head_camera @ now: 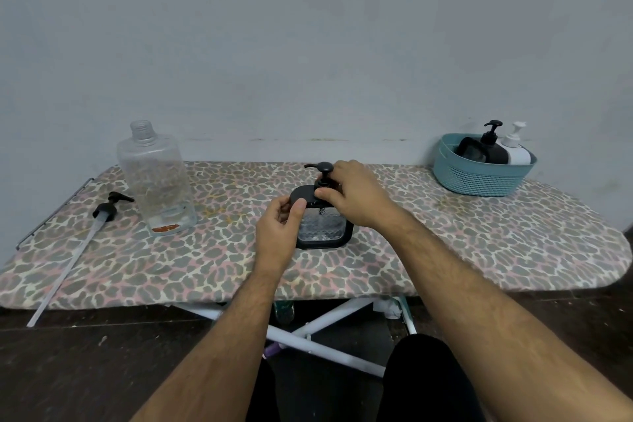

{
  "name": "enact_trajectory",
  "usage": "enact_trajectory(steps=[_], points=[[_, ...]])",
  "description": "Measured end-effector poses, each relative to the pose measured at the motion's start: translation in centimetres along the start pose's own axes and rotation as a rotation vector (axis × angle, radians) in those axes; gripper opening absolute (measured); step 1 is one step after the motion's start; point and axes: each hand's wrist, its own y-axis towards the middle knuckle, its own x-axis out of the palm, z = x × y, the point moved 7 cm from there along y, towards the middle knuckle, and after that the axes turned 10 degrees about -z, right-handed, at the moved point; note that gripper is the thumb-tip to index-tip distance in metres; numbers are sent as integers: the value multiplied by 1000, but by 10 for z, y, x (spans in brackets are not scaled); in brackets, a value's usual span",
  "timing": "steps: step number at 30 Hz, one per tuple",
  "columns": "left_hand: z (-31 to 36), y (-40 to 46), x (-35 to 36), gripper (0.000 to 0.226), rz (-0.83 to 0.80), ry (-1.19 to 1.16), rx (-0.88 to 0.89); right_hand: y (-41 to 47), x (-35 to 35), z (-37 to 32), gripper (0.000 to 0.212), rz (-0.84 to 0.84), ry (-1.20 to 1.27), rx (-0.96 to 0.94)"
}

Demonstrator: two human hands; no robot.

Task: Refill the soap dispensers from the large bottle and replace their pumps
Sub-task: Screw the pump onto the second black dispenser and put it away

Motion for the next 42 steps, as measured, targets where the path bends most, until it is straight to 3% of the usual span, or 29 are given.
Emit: enact_trajectory(steps=[10, 16, 22, 24, 27, 30, 34, 42], points=[[-2, 1, -1, 36, 15, 51, 2, -5, 7, -4, 27, 119, 72, 202], [2, -1, -1, 30, 18, 67, -7, -6, 12, -4, 23, 169, 59, 273], [0, -2, -2, 53, -9, 27, -47, -8, 8, -4, 28, 54, 65, 228], [0, -3, -2, 56, -27, 5, -62, -13, 8, 5, 40, 31, 166, 188], [4, -5, -2, 59, -37, -3, -63, -29, 13, 29, 62, 20, 533, 190], [6, -5, -4, 65, -45, -2, -72, -43, 31, 50, 67, -82, 865, 254], [5, -8, -9, 58, -64, -21, -83, -54, 55, 59, 66, -185, 1021, 277], [0, -11, -17, 46, -135, -120, -124, -53, 67, 56, 62, -189, 1191, 257]])
